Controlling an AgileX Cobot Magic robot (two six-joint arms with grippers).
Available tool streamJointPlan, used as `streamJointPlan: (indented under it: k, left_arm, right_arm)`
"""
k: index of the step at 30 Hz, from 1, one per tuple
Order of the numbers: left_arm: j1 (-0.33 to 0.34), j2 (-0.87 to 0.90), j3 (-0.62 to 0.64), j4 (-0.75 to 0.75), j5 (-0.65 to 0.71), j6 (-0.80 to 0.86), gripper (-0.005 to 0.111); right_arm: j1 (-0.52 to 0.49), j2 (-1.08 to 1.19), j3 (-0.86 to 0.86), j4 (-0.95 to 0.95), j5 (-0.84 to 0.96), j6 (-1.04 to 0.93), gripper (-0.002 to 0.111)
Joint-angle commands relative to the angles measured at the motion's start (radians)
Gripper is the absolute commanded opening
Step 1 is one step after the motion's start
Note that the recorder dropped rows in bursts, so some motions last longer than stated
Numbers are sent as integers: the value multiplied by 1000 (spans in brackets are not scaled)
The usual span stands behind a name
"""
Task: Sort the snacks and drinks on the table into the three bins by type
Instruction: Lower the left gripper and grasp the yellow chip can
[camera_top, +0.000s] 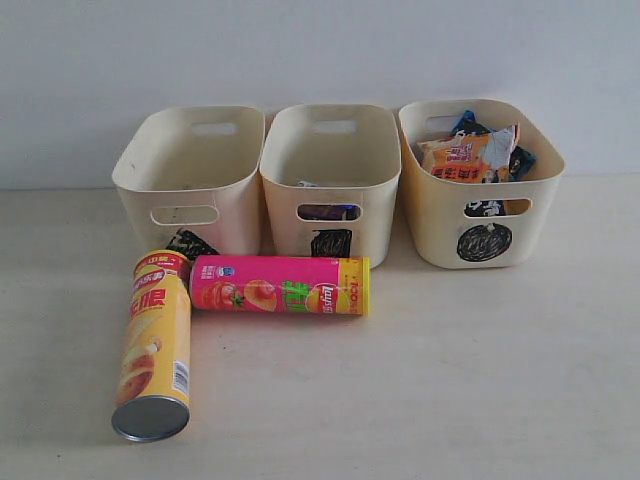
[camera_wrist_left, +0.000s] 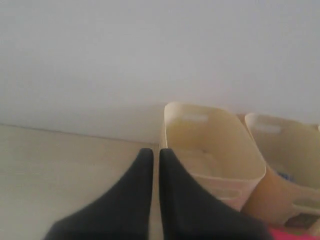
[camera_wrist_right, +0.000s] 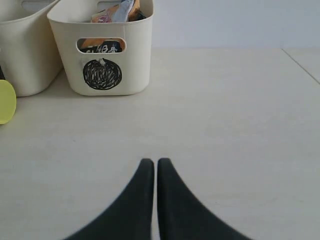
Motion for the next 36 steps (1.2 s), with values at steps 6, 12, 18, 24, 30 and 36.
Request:
streamJointPlan:
  k: [6, 12, 18, 24, 30, 36]
  left_arm:
    - [-103, 231, -210, -1, 386, 186, 4]
    - [-193, 378, -273, -1, 501, 179, 4]
    - [-242, 524, -325, -1, 559, 115, 4]
    - [-294, 640, -362, -1, 576, 67, 4]
    - [-337, 745, -406, -5, 609, 41, 11]
    - [-340, 824, -440, -61, 644, 47, 86]
  right_arm:
    - [-2, -5, 4, -1, -12, -2, 0]
    - [-2, -5, 4, -1, -12, -2, 0]
    - [-2, -5, 4, -1, -12, -2, 0]
    - [-2, -5, 4, -1, -12, -2, 0]
    - [-2, -5, 4, -1, -12, -2, 0]
    - [-2, -5, 4, -1, -12, -2, 0]
